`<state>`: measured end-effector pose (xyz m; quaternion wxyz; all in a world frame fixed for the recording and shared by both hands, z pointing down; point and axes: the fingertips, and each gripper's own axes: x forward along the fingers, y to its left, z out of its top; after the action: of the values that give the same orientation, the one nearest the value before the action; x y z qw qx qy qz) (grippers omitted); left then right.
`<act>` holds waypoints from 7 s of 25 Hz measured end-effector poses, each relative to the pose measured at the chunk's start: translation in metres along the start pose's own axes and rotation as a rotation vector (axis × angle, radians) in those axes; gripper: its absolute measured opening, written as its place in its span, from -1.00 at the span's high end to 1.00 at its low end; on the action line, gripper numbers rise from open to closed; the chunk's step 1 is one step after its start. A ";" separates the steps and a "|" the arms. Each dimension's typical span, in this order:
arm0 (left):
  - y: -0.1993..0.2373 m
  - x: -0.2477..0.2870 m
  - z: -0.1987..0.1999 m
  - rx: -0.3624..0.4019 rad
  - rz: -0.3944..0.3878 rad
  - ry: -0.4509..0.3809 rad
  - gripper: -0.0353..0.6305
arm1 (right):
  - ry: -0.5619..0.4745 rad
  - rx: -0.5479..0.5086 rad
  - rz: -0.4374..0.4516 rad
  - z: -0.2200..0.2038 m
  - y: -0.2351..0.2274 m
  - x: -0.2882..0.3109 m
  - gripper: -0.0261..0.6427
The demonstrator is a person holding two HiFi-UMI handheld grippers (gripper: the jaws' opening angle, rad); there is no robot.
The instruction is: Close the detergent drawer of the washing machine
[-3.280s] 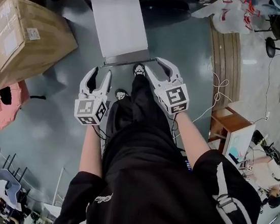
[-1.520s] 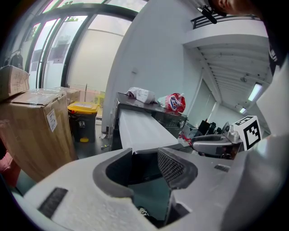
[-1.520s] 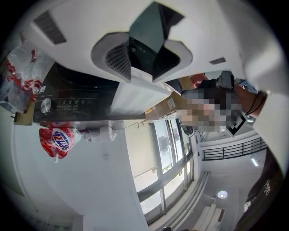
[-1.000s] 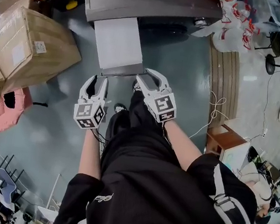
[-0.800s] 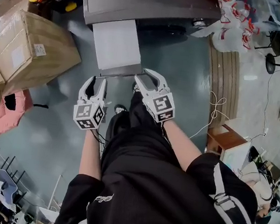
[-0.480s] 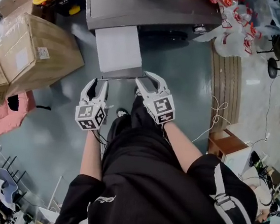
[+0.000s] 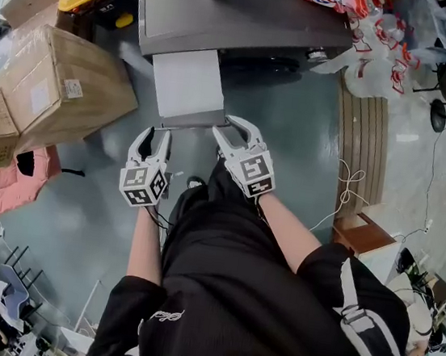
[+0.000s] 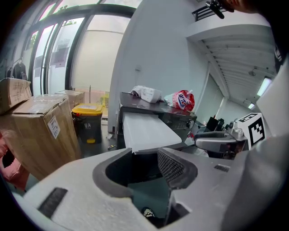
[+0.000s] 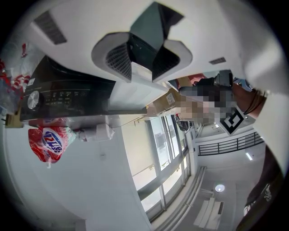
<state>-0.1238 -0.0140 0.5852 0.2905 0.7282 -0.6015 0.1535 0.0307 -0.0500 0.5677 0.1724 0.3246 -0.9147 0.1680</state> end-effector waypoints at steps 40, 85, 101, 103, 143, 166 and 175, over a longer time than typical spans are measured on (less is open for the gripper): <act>-0.001 -0.002 0.000 0.008 -0.004 -0.039 0.35 | 0.034 -0.086 0.021 -0.024 -0.003 -0.006 0.60; 0.017 0.031 0.034 -0.003 -0.001 -0.040 0.35 | 0.039 -0.087 0.012 0.005 -0.028 0.029 0.60; 0.023 0.042 0.045 0.002 -0.014 -0.031 0.35 | 0.035 -0.077 -0.012 0.013 -0.036 0.040 0.60; 0.024 0.044 0.047 0.004 -0.017 -0.028 0.35 | 0.035 -0.077 -0.016 0.014 -0.038 0.042 0.60; 0.041 0.076 0.077 0.000 -0.032 -0.036 0.35 | 0.033 -0.062 -0.059 0.037 -0.062 0.073 0.59; 0.048 0.090 0.088 -0.017 -0.034 -0.048 0.34 | 0.037 -0.050 -0.068 0.045 -0.073 0.087 0.58; 0.051 0.095 0.092 -0.018 -0.038 -0.047 0.34 | 0.039 -0.051 -0.075 0.048 -0.076 0.092 0.57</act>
<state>-0.1630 -0.1504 0.5796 0.2857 0.7403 -0.5956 0.1251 0.0033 -0.1756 0.5791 0.2046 0.3507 -0.9024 0.1444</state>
